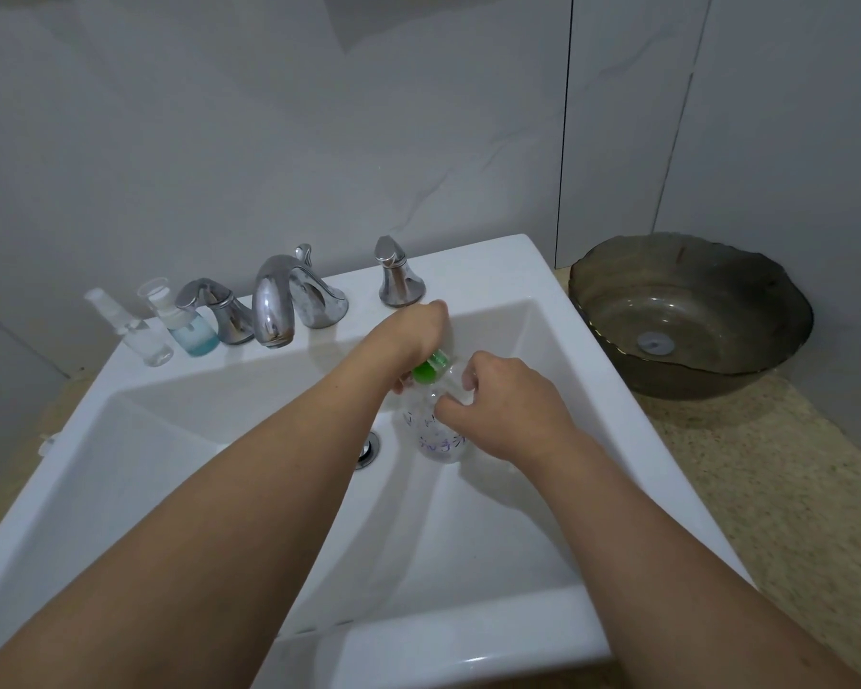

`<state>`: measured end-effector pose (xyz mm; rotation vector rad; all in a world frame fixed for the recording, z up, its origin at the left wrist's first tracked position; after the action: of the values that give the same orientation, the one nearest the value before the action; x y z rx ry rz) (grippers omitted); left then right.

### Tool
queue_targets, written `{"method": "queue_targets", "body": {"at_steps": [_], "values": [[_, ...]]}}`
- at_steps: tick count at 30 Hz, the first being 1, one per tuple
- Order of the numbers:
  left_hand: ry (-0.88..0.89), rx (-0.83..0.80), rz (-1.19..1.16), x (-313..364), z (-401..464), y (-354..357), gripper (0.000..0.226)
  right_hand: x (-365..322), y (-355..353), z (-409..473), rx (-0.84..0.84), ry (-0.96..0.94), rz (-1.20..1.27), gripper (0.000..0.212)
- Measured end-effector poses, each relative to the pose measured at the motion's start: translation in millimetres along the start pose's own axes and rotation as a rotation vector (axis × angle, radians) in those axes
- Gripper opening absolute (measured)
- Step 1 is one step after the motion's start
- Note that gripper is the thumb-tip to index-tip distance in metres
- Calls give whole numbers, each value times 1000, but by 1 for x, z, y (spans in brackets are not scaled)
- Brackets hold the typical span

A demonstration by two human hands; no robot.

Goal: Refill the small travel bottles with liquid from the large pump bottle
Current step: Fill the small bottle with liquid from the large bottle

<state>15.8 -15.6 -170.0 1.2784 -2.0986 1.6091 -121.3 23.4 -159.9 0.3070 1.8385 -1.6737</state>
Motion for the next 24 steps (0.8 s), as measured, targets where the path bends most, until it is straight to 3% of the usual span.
{"method": "queue_targets", "body": {"at_steps": [5,11,17,24], "values": [[-56,-77,53,-3,-1,0,61,-1,1,0,11,-16,11,36],[-191,-300,-8,-4,-16,-2,95,-1,-6,0,88,-43,47,35],[-157,-202,0,-4,-13,-6,89,-3,-7,-1,84,-41,58,36],[-94,-28,10,-3,-8,-2,61,0,1,0,8,-12,-2,32]]}}
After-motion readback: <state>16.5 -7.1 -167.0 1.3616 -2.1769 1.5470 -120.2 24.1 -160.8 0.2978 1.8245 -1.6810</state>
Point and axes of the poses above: each hand's wrist, its own z-axis towards the middle knuckle, its own y-axis out of the palm, x = y × z, the point moved 8 cm from there along z, towards the middle knuckle, and after that the axes turned 6 degrees about y, right-handed, at the moved point
